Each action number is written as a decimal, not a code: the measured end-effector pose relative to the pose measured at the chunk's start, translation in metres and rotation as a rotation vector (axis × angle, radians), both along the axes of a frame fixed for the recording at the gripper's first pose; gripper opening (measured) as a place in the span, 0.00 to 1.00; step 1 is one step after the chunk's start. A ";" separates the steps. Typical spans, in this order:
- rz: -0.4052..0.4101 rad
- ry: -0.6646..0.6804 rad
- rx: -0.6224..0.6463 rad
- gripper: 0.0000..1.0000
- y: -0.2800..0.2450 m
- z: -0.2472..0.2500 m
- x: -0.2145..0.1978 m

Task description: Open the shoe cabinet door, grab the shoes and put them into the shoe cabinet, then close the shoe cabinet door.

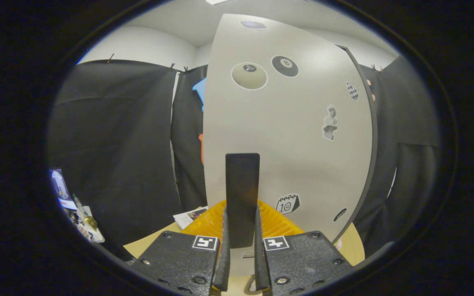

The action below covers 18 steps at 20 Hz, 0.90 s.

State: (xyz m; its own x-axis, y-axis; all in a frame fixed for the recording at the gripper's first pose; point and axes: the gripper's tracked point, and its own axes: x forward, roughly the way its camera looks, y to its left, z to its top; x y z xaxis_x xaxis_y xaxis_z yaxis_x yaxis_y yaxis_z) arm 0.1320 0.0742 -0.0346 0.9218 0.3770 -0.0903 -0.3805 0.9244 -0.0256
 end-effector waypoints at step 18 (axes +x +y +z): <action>-0.062 -0.029 -0.015 0.26 -0.138 -0.001 -0.084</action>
State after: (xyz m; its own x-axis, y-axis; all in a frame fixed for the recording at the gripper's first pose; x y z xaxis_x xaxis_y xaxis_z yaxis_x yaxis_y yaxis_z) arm 0.0478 -0.0639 -0.0352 0.9457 0.3179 -0.0683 -0.3215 0.9456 -0.0495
